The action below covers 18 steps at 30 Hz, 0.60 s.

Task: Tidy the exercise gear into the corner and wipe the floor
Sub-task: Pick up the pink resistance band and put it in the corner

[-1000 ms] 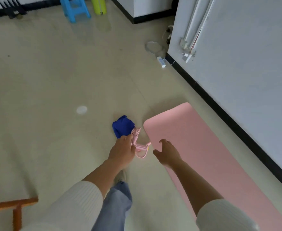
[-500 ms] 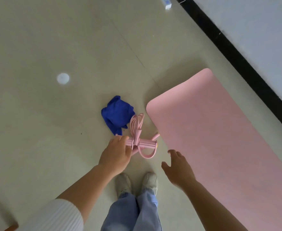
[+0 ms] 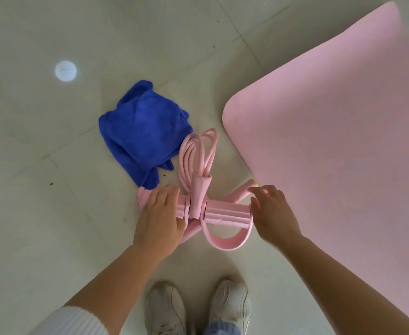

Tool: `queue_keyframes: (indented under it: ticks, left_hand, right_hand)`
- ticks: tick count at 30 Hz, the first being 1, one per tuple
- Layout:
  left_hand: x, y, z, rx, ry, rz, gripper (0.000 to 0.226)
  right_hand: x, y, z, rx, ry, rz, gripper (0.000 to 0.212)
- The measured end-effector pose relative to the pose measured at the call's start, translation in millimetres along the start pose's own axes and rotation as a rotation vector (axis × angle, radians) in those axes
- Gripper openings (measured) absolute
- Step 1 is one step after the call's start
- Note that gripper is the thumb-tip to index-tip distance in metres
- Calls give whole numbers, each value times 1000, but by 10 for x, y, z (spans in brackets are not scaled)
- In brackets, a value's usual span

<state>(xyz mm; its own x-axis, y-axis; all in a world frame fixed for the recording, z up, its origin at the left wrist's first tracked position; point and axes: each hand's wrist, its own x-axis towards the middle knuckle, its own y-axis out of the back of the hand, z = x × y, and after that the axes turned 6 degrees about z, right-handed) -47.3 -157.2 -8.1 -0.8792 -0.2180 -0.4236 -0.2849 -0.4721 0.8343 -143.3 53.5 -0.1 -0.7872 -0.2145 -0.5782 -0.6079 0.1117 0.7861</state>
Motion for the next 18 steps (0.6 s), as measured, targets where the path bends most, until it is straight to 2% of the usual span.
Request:
queue_keyframes:
  ticks: [3,6,8,11,13,14,17,18]
  left_hand:
    - [194,-197,-80,10,-129,-16,47]
    - [315,-287,-131,-50,-212,-49,44]
    - [364,-298,-154,-40,-238,-81,42]
    - [427,-293,-180,0,-248,-137,33]
    - [436,-241,-152,14,-233,-165,26]
    - [427,-210,-139,32,-227,-178,25]
    - [314,-30,-47,34,-215,-177,46]
    - [246,64,-8,48,-200,-179,40]
  right_hand:
    - [308,-164,109,-50,40,6,43]
    - [584,-223,153,-59,61,-80,59]
    - [719,-243,134,-155,116,-138,64]
    - [814,-278,88,-365,229,-149,51]
    - [781,-256,59,-419,250,-166,42]
    - [748,-227,51,-418,255,-179,39]
    - [567,-18,17,-338,251,-224,30]
    - [482,78,12,-310,247,-235,27]
